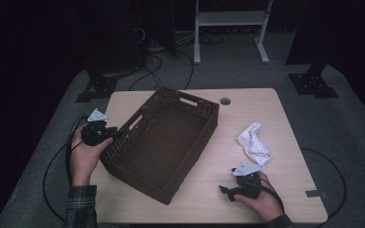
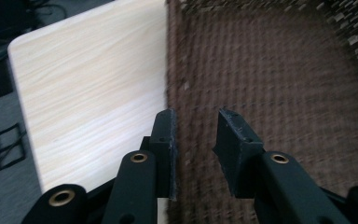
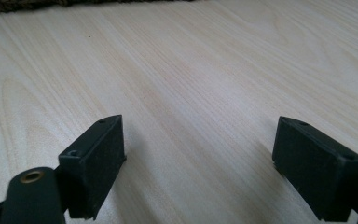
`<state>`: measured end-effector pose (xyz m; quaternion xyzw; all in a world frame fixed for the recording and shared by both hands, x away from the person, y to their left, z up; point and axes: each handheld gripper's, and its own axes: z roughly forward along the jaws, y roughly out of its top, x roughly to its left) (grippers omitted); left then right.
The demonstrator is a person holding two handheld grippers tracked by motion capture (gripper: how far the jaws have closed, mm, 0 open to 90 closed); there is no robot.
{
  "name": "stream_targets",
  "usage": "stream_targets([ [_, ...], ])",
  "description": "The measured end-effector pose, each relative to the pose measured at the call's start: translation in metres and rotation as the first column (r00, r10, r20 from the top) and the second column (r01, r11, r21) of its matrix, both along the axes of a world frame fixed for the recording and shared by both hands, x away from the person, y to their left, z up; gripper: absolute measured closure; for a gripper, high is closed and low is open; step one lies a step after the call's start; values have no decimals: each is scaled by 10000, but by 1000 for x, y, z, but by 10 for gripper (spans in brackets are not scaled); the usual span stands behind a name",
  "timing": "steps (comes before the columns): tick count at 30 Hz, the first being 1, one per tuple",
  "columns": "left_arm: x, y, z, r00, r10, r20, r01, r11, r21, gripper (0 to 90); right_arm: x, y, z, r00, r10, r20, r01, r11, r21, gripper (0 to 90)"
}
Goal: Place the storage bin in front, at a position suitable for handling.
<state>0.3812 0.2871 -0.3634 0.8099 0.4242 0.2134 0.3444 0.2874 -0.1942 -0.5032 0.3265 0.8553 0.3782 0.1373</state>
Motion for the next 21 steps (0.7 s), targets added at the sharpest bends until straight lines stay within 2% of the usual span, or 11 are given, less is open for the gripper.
stream_targets([
  [6, -4, -12, 6, 9988, -497, 20, 498, 9983, -291, 655, 0, 0, 0, 10000, 5, 4, -5, 10000, -14, 159],
  [10, -6, -24, 9, 9938, -1109, 67, 1111, 9907, -785, 623, 0, 0, 0, 10000, 33, 12, -33, 10000, -27, 159],
  [18, -11, -54, 10, 9804, -1972, -6, 1969, 9786, -591, 564, 0, 0, 0, 10000, 11, 18, -11, 10000, -14, 159],
  [21, -12, -66, 8, 9754, -2189, -246, 2165, 9732, -779, 564, 0, 0, 0, 10000, 0, -38, 0, 10000, 2, 159],
])
